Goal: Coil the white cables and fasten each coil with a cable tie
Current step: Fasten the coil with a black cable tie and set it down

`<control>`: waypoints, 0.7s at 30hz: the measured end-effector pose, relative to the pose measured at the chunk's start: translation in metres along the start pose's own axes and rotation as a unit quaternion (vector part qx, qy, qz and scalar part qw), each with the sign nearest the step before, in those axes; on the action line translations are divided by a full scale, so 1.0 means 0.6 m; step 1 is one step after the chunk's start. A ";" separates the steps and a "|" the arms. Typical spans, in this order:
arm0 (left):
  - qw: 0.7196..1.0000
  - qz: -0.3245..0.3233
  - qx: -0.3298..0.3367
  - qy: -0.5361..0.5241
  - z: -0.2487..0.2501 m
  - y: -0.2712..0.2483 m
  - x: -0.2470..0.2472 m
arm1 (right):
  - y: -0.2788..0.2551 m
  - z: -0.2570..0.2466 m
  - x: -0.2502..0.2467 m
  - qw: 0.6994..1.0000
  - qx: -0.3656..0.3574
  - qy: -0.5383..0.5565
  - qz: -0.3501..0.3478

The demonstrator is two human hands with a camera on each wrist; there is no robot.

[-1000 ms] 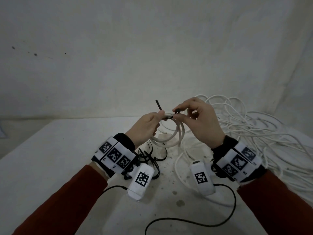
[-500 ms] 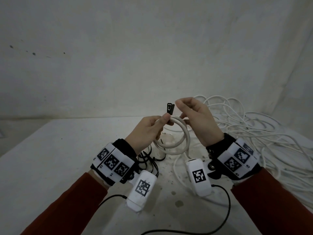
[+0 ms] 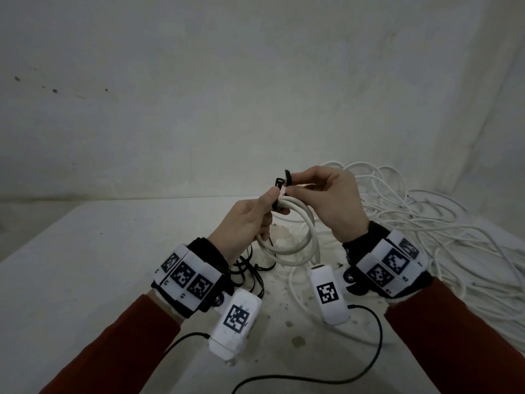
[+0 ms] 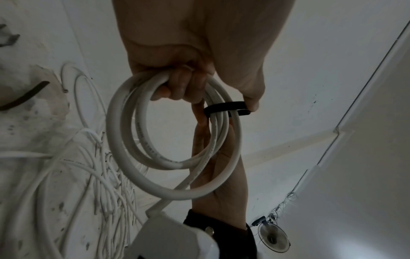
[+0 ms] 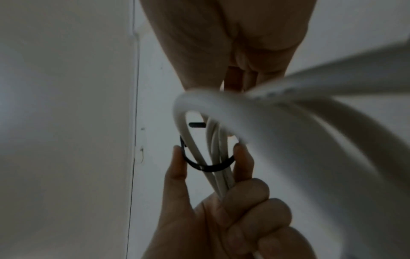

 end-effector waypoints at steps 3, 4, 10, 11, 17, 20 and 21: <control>1.000 0.002 -0.002 0.000 0.002 -0.002 0.001 | -0.001 -0.010 0.001 0.999 -0.028 -0.037 0.004; 1.000 0.002 -0.002 0.000 0.002 -0.002 0.002 | -0.002 -0.011 0.001 0.999 -0.032 -0.043 0.004; 1.000 0.004 0.002 -0.009 0.008 -0.004 0.004 | -0.002 -0.017 0.000 0.997 -0.040 -0.069 0.005; 1.000 0.004 0.002 -0.007 0.009 -0.004 0.004 | -0.002 -0.018 0.000 0.996 -0.042 -0.072 0.006; 1.000 0.005 -0.005 -0.005 0.012 -0.005 0.003 | -0.002 -0.022 0.000 0.995 -0.052 -0.080 0.007; 1.000 0.002 -0.008 -0.004 0.013 -0.006 0.002 | -0.003 -0.023 0.001 0.995 -0.057 -0.078 0.004; 1.000 0.000 -0.010 -0.003 0.012 -0.005 0.002 | -0.003 -0.025 0.002 0.995 -0.063 -0.081 0.004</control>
Point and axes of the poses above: each hand's wrist, its own y-axis towards the middle knuckle, its own x-axis out of the palm, z = x × y, the point moved 8 cm from there along y, towards the middle knuckle, and after that the axes turned 7 degrees about x, right-handed, at the moved point
